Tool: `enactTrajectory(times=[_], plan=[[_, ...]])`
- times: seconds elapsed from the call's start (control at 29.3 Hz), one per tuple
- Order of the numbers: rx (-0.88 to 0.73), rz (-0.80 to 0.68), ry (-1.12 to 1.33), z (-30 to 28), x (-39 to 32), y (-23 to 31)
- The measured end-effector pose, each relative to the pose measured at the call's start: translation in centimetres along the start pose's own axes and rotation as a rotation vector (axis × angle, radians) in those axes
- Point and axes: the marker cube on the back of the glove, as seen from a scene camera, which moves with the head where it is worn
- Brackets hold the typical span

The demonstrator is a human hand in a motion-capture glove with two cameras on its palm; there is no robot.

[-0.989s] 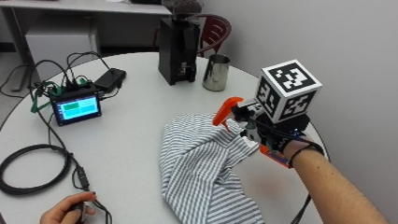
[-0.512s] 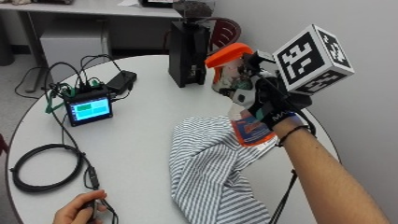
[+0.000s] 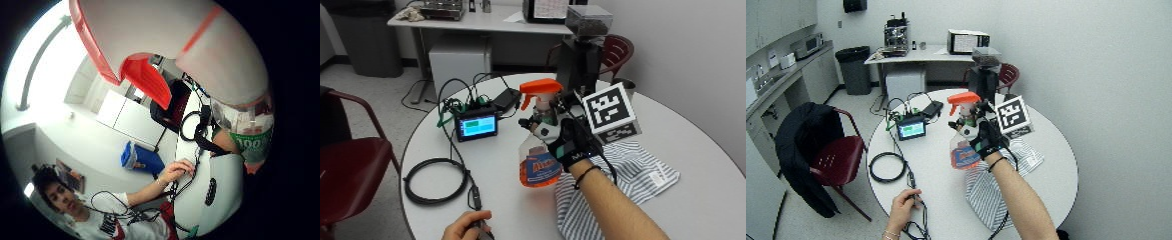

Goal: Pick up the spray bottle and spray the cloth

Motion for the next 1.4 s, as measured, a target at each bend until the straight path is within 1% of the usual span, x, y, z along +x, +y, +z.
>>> enactTrajectory(times=[0.17,0.55,0.92,1.02,1.16,1.4], plan=[[0.004,0.040,-0.049,1.2,1.7,1.0],[0.032,0.013,-0.088,2.1,1.6,0.6],[0.040,-0.036,-0.050,2.6,1.5,0.4],[0.042,-0.023,-0.038,3.1,1.7,0.9],[0.018,0.012,-0.024,3.7,2.1,1.8],[-0.086,0.041,0.005,5.0,3.7,3.4]])
